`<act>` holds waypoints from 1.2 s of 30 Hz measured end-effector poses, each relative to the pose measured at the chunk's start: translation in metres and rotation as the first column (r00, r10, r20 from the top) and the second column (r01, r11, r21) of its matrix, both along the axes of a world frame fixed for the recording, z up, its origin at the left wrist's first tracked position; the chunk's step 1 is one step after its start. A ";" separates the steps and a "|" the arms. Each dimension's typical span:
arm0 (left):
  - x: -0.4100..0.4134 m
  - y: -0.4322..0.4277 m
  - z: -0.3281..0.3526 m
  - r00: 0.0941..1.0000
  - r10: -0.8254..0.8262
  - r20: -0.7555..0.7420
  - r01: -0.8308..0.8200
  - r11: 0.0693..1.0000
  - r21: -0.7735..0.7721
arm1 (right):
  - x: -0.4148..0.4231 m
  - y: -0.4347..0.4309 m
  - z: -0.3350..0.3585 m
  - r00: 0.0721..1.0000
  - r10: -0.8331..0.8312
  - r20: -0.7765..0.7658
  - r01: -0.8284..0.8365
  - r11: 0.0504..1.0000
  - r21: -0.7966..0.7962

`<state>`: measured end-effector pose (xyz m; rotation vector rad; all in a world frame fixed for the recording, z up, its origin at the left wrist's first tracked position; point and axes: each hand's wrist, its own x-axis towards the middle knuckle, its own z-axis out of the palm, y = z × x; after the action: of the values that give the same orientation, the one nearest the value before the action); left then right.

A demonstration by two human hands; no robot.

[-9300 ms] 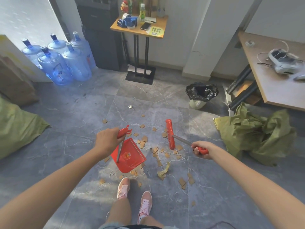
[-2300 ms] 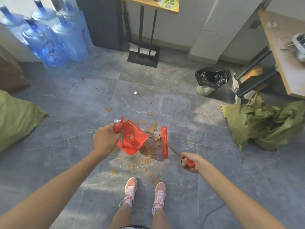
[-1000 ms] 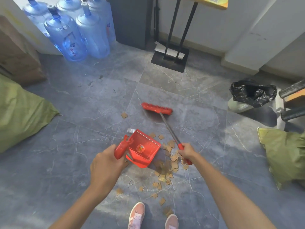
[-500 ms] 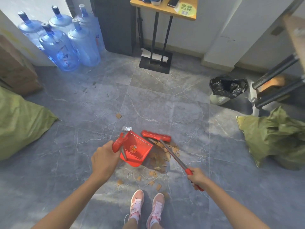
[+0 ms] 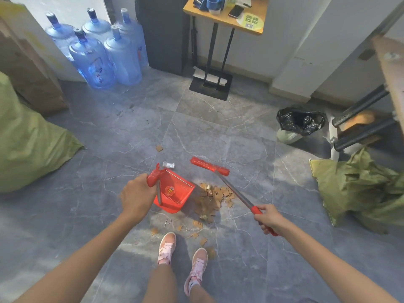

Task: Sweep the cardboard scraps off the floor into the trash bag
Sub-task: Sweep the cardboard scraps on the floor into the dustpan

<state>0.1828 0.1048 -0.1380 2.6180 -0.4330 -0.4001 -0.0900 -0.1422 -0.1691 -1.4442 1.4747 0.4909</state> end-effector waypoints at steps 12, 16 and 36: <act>0.055 -0.024 -0.008 0.991 -0.024 -0.130 0.021 0.999 -0.024 | 0.222 0.006 -0.015 0.997 0.033 0.076 -0.034 0.999 0.010; 0.069 -0.027 -0.020 0.980 0.012 -0.197 -0.020 0.999 -0.036 | 0.289 0.015 -0.041 0.988 0.132 0.085 -0.131 0.991 -0.013; 0.074 -0.025 -0.057 0.966 -0.046 -0.254 0.036 0.998 -0.042 | 0.250 -0.026 -0.139 0.667 0.703 -0.246 -0.742 0.657 -0.134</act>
<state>0.2564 0.0796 -0.1945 2.4802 -0.4030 -0.7259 0.1601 -0.1683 -0.3079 -2.2329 1.0324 0.9868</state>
